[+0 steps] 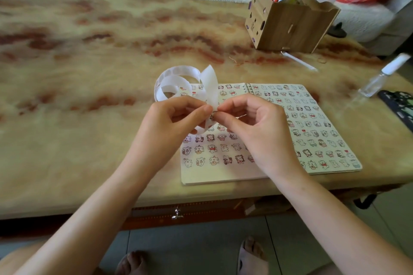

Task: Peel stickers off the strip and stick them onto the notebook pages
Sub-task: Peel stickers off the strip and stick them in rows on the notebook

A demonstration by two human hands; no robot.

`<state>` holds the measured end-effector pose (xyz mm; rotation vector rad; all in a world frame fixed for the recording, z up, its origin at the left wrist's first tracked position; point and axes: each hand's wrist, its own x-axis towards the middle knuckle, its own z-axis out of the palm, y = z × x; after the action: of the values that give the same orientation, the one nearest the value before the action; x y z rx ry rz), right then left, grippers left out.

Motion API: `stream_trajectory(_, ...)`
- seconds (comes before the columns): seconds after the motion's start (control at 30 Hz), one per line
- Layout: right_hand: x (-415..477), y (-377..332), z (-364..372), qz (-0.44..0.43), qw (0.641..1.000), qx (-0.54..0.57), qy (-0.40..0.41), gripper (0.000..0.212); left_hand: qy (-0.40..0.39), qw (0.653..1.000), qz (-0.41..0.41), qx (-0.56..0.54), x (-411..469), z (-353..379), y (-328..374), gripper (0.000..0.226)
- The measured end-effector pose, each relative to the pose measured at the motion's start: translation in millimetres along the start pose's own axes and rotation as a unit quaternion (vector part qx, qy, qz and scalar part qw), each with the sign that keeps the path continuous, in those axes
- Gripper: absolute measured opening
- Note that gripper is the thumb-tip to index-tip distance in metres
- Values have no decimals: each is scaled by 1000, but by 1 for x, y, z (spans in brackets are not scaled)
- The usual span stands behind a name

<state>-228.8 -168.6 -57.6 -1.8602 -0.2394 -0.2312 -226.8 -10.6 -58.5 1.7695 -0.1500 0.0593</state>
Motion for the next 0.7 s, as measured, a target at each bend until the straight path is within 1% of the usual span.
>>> stream_trajectory(0.2, 0, 0, 0, -2, 999, -36, -15, 7, 7, 1000, -28, -8, 0, 1, 1, 12)
stream_trajectory(0.47, -2, -5, -4, -9, 994, -98, -46, 6, 25, 999, -45, 10, 0, 1, -2, 15)
stream_trajectory(0.6, -2, -10, -12, 13, 995, -76, -63, 8, 27, 998, -57, 24, 0, 1, -4, 16)
stream_trajectory(0.7, 1, -18, -25, 65, 992, -25, -103, 5, 31, 997, -64, 41, 0, 1, -5, 17)
